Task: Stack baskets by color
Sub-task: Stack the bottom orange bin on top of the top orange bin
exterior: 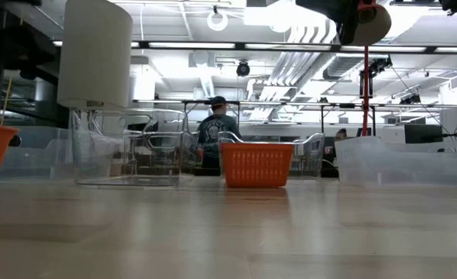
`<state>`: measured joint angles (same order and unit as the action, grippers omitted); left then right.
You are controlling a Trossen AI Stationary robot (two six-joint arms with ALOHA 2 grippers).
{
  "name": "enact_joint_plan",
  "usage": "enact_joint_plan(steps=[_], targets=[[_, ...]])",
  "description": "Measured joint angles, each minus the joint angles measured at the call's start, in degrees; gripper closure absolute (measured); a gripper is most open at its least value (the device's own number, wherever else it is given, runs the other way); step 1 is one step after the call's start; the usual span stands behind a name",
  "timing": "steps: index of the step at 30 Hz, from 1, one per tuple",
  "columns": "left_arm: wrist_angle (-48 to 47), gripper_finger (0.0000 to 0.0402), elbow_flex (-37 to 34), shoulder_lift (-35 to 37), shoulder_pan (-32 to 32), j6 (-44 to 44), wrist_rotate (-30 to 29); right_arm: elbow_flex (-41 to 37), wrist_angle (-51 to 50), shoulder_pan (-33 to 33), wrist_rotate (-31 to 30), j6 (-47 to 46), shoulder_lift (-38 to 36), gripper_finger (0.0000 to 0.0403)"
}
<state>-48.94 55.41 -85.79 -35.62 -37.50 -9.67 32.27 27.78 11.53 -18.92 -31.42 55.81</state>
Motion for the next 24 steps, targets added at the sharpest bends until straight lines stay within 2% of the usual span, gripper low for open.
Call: enact_joint_plan(steps=[10, 13, 17, 21, 24], targets=[[9.6, 0.0214, -6.3, -0.8, 0.6, -1.8, 1.1, 0.0, -0.4, 0.0, -0.4, 0.0, 0.0, 0.0171], [9.8, 0.0226, -7.6, -0.8, 1.2, -1.8, 1.1, 0.0, -0.5, 0.0, -0.4, 0.0, 0.0, 0.0171], [9.8, 0.028, -8.2, -0.8, 2.3, -0.4, 1.5, 0.0, -0.6, 0.0, -0.5, 0.0, 0.0, 0.0171], [9.8, 0.0375, -8.0, 0.3, 4.0, 0.9, 3.7, 0.0, -0.6, 0.0, -0.6, 0.0, 0.0, 0.0171], [9.3, 0.0389, -6.8, 2.6, 5.6, 1.1, 5.6, 0.0, -0.5, 0.0, -0.6, 0.0, 0.0, 0.0171]])
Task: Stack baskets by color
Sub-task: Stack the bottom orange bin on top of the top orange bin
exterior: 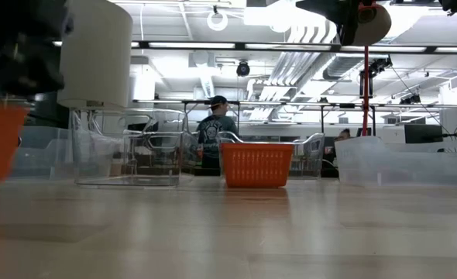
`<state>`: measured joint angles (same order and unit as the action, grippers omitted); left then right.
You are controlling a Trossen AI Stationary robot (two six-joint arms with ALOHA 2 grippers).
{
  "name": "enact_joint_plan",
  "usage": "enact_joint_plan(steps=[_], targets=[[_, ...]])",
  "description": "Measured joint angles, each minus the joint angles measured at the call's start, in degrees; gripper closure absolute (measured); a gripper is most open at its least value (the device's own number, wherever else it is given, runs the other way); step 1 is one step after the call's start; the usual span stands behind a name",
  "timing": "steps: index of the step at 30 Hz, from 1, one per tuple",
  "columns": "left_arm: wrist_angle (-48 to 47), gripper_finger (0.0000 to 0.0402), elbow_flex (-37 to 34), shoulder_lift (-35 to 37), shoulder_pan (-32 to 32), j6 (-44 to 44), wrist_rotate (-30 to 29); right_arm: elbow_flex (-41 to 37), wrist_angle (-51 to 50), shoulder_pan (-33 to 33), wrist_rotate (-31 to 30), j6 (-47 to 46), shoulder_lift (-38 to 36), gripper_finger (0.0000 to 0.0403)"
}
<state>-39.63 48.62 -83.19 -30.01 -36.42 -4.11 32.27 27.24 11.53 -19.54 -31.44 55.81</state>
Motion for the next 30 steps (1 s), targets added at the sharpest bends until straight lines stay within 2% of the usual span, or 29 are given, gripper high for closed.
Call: enact_joint_plan(steps=[6, 10, 13, 16, 21, 25, 30], targets=[[-4.0, 0.0398, 7.8, 8.2, 6.3, 3.4, -1.9, 0.0, 3.4, 0.0, 0.3, -1.9, 0.0, 0.0171], [-4.9, 0.04, 16.3, 12.3, 13.2, 13.1, -7.3, 0.0, 8.7, 0.0, 0.5, 0.5, 0.0, 0.0171], [-4.9, 0.0401, 22.7, 12.4, 20.6, 21.9, -8.3, 0.0, 12.8, 0.0, 0.5, 3.3, 0.0, 0.0171], [-4.8, 0.0401, 27.9, 9.6, 28.6, 30.7, -7.7, 0.0, 15.5, 0.0, 0.5, 5.4, 0.0, 0.0171], [-3.9, 0.0401, 35.4, 0.4, 40.4, 44.2, -5.4, 0.0, 16.3, 0.0, -1.2, 6.4, 0.0, 0.0171], [-3.9, 0.0401, 40.9, -9.2, 46.0, 49.5, -3.1, 0.0, 16.3, 0.0, -1.8, 6.4, 0.0, 0.0171], [-3.9, 0.0401, 45.4, -18.9, 48.6, 54.0, -1.1, 0.0, 16.1, 0.0, -1.9, 6.9, 0.0, 0.0171]])
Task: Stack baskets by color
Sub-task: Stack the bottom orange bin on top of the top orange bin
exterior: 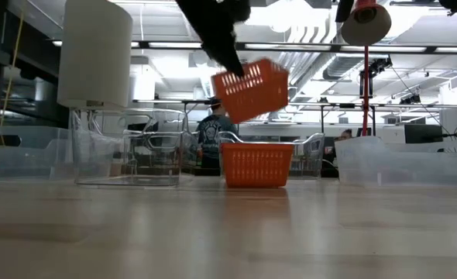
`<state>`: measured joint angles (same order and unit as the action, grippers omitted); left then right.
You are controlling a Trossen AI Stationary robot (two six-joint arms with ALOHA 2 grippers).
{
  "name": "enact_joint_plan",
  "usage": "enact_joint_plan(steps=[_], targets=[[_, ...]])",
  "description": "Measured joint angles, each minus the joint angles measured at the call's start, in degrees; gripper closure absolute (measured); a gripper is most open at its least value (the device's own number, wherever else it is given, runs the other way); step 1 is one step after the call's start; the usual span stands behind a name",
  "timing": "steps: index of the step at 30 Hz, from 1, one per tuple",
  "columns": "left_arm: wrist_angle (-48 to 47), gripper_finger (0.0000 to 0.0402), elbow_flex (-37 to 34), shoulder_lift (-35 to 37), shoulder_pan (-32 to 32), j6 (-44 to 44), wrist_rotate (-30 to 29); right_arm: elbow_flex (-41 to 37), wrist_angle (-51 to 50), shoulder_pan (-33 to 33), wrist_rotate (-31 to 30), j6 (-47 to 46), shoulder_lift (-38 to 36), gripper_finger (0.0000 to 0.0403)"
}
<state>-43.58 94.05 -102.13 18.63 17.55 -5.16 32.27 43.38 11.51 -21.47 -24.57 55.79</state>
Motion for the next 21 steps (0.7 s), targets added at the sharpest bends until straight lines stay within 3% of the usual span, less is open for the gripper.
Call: enact_joint_plan(steps=[9, 21], targets=[[0.1, 0.0401, 1.8, -7.3, 0.5, 4.1, 3.0, 0.0, -0.8, 0.0, 0.0, 0.7, 0.0, 0.0171], [0.4, 0.0401, 1.8, -9.9, 1.2, 4.1, 3.1, 0.0, -1.7, 0.0, -0.7, 0.7, 0.0, 0.0171]])
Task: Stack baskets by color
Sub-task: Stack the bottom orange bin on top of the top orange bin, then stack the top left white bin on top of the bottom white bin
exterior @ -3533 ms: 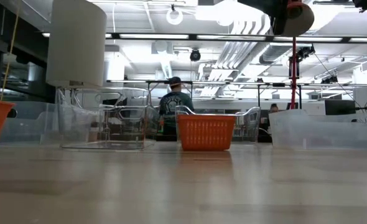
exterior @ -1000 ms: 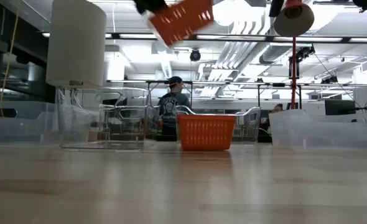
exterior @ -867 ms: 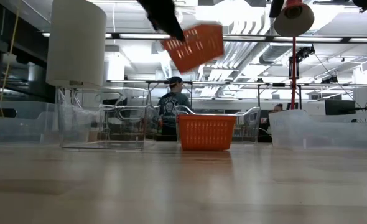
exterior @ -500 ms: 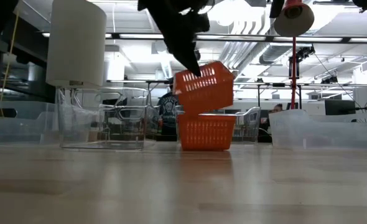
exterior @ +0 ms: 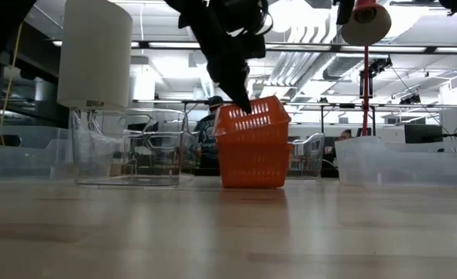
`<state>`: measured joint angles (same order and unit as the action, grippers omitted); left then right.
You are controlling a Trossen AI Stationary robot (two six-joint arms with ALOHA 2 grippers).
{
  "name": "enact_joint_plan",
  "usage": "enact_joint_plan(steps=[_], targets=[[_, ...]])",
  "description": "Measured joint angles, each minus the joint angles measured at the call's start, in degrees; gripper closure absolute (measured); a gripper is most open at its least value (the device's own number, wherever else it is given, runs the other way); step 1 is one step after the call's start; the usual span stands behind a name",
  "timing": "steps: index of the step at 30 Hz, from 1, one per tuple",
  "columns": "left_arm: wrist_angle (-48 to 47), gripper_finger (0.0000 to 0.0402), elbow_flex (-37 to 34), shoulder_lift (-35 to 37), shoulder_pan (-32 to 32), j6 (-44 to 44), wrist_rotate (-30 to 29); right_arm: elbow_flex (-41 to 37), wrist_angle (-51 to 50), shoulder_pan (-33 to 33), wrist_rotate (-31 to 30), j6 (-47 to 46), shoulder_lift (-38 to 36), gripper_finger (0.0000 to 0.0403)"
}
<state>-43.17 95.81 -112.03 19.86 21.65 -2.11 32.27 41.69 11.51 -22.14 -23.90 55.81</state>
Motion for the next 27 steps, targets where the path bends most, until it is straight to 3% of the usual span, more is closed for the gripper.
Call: enact_joint_plan(steps=[7, 16, 23, 27], targets=[[0.3, 0.0376, 0.0, 0.0, 0.0, -0.3, 0.0, 0.0, -0.4, 0.0, -0.2, 0.7, 0.0, 0.0171], [1.0, 0.0273, 2.1, 0.2, 0.0, -3.9, -1.4, 0.0, -0.4, 0.0, -0.2, 0.9, 0.0, 0.0171], [-7.4, 0.0214, 12.5, 0.3, 0.0, -4.3, -1.9, 0.0, -0.3, 0.0, -0.2, 0.9, 0.0, 0.0171], [-12.5, 0.021, 18.6, 1.6, 0.0, -9.2, 2.6, 0.0, 0.6, 0.0, -0.2, -1.3, 0.0, 0.0171]])
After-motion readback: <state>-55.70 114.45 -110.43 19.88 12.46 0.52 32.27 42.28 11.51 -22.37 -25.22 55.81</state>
